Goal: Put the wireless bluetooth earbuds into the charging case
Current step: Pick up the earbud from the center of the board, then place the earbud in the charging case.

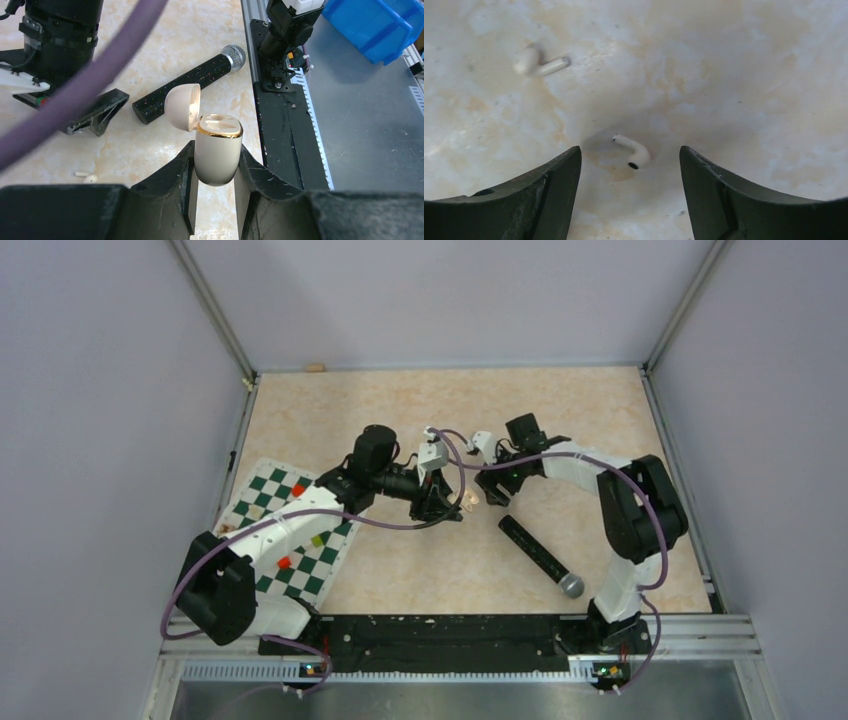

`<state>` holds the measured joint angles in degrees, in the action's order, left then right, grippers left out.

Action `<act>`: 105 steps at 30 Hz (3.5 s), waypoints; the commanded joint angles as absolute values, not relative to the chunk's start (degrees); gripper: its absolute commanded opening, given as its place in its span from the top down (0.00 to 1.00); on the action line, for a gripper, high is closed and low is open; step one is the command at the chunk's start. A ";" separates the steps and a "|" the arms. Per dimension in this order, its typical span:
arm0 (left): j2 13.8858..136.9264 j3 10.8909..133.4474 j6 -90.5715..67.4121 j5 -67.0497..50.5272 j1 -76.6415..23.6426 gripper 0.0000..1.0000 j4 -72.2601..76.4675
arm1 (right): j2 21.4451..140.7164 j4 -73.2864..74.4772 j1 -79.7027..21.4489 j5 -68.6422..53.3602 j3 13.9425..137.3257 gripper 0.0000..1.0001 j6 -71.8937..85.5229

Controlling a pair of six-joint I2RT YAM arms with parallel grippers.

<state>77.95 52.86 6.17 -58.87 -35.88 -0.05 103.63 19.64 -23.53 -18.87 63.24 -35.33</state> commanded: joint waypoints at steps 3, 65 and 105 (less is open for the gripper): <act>76.36 52.62 7.07 -59.45 -35.62 1.00 1.76 | 102.70 28.96 -15.96 -39.98 68.16 0.31 -34.01; 76.54 52.57 6.41 -59.85 -35.68 1.00 2.29 | 114.59 30.34 -13.49 -39.24 70.60 0.65 -30.57; 77.38 52.56 4.55 -48.65 -34.99 1.00 4.09 | 72.35 23.84 -19.19 -27.59 66.95 0.93 -23.70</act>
